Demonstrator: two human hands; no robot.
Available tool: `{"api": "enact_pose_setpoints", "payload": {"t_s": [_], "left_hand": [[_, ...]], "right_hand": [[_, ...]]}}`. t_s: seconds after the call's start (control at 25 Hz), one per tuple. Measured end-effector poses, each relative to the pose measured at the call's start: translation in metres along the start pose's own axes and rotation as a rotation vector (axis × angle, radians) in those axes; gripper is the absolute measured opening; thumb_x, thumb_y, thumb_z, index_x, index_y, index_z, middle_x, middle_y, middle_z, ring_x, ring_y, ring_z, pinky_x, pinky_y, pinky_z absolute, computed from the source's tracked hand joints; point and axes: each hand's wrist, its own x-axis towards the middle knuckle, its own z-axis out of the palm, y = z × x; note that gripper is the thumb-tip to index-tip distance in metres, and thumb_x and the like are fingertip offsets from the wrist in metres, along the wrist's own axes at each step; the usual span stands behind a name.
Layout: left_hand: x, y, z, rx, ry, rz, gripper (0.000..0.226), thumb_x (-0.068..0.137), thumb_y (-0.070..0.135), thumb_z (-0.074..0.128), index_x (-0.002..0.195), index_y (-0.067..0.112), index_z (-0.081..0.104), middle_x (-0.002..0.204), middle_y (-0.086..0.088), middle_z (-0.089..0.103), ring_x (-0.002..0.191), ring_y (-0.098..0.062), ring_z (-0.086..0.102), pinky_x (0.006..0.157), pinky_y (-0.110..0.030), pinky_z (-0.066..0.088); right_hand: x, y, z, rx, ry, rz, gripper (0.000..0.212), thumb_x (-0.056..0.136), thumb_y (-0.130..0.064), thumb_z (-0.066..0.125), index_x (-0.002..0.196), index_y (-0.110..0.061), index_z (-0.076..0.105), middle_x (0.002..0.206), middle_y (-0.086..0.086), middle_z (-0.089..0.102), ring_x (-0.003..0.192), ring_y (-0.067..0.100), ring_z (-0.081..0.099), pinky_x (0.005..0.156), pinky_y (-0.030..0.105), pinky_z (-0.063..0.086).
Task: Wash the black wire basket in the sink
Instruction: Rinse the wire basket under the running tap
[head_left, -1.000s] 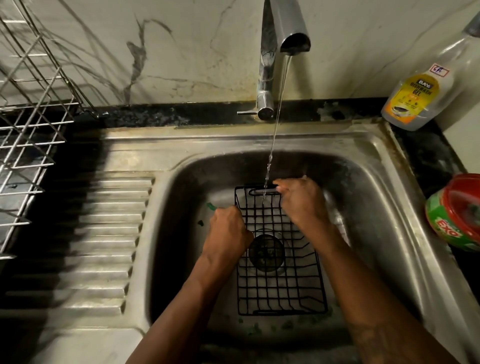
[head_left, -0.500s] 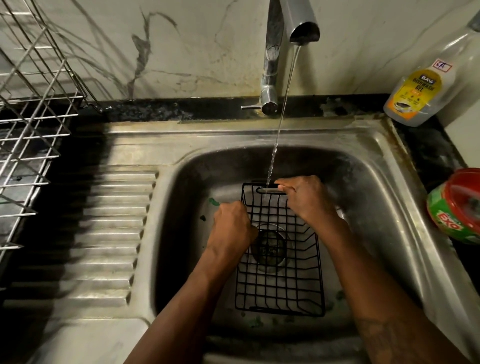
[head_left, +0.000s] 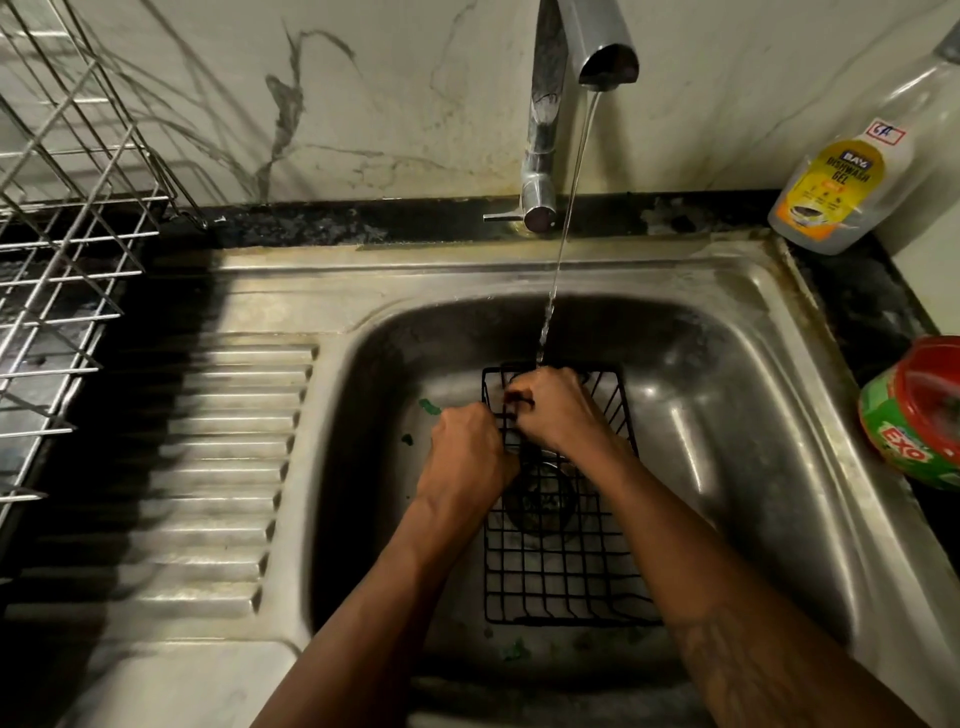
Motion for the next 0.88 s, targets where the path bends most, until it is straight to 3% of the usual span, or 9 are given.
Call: {"api": "enact_pose_setpoints", "payload": {"t_s": [0.08, 0.2, 0.28, 0.36, 0.44, 0.56, 0.76, 0.88], "left_hand": [[0.003, 0.000, 0.001, -0.016, -0.023, -0.041, 0.034, 0.086, 0.002, 0.069, 0.065, 0.018, 0.047, 0.069, 0.003, 0.052, 0.058, -0.007, 0.052, 0.046, -0.016, 0.044], [0.004, 0.002, 0.006, -0.042, -0.062, -0.060, 0.033, 0.087, 0.005, 0.072, 0.068, 0.017, 0.049, 0.071, 0.001, 0.055, 0.060, -0.009, 0.056, 0.048, -0.018, 0.048], [0.004, 0.002, 0.009, -0.037, -0.066, -0.035, 0.032, 0.088, 0.005, 0.071, 0.070, 0.019, 0.049, 0.069, 0.004, 0.053, 0.057, -0.007, 0.054, 0.047, -0.015, 0.044], [0.005, 0.001, 0.009, -0.014, -0.054, 0.003, 0.029, 0.089, 0.004, 0.069, 0.073, 0.020, 0.051, 0.066, 0.007, 0.050, 0.053, -0.005, 0.050, 0.050, -0.013, 0.045], [0.006, -0.002, 0.008, 0.008, -0.027, -0.002, 0.035, 0.089, 0.003, 0.068, 0.069, 0.021, 0.045, 0.066, 0.007, 0.048, 0.054, -0.006, 0.048, 0.052, -0.016, 0.045], [0.008, -0.004, 0.010, 0.032, -0.013, -0.066, 0.029, 0.086, 0.001, 0.068, 0.069, 0.015, 0.050, 0.072, 0.000, 0.054, 0.059, -0.010, 0.054, 0.049, -0.020, 0.047], [0.010, -0.004, 0.012, 0.007, -0.042, -0.095, 0.027, 0.085, 0.002, 0.068, 0.070, 0.015, 0.049, 0.076, -0.002, 0.055, 0.062, -0.012, 0.055, 0.050, -0.022, 0.046], [0.011, -0.006, 0.014, 0.010, -0.024, -0.088, 0.024, 0.084, 0.000, 0.067, 0.071, 0.013, 0.051, 0.074, -0.003, 0.056, 0.059, -0.012, 0.056, 0.046, -0.022, 0.046]], "right_hand": [[-0.001, 0.016, -0.008, 0.003, -0.008, 0.118, 0.018, 0.087, -0.011, 0.073, 0.097, -0.025, 0.077, 0.102, -0.014, 0.068, 0.086, 0.007, 0.063, 0.075, 0.023, 0.054], [-0.005, 0.019, -0.009, -0.041, 0.054, 0.172, 0.011, 0.085, -0.014, 0.075, 0.082, -0.024, 0.076, 0.087, -0.006, 0.072, 0.076, 0.007, 0.064, 0.067, 0.022, 0.055], [-0.004, 0.006, -0.001, 0.024, 0.014, 0.075, 0.003, 0.087, -0.021, 0.074, 0.087, -0.024, 0.075, 0.086, -0.003, 0.071, 0.078, 0.011, 0.065, 0.069, 0.024, 0.055], [0.000, -0.003, 0.007, 0.201, -0.036, 0.002, 0.015, 0.087, -0.020, 0.075, 0.101, -0.024, 0.077, 0.098, -0.003, 0.075, 0.089, 0.010, 0.067, 0.081, 0.026, 0.056], [0.005, 0.001, 0.008, 0.317, -0.062, 0.068, 0.025, 0.085, -0.017, 0.077, 0.109, -0.024, 0.077, 0.108, -0.004, 0.076, 0.099, 0.009, 0.067, 0.091, 0.026, 0.055], [0.005, 0.017, 0.000, 0.107, -0.017, 0.197, 0.023, 0.087, -0.011, 0.075, 0.107, -0.023, 0.076, 0.112, -0.003, 0.073, 0.104, 0.011, 0.066, 0.089, 0.024, 0.053], [-0.005, 0.011, -0.004, -0.201, 0.086, 0.215, 0.006, 0.087, -0.018, 0.071, 0.088, -0.023, 0.071, 0.083, -0.003, 0.065, 0.069, 0.009, 0.057, 0.054, 0.020, 0.044], [-0.004, 0.006, 0.006, -0.135, 0.226, -0.005, 0.012, 0.091, -0.017, 0.061, 0.091, -0.019, 0.073, 0.088, 0.001, 0.070, 0.079, 0.017, 0.066, 0.067, 0.025, 0.052]]}}
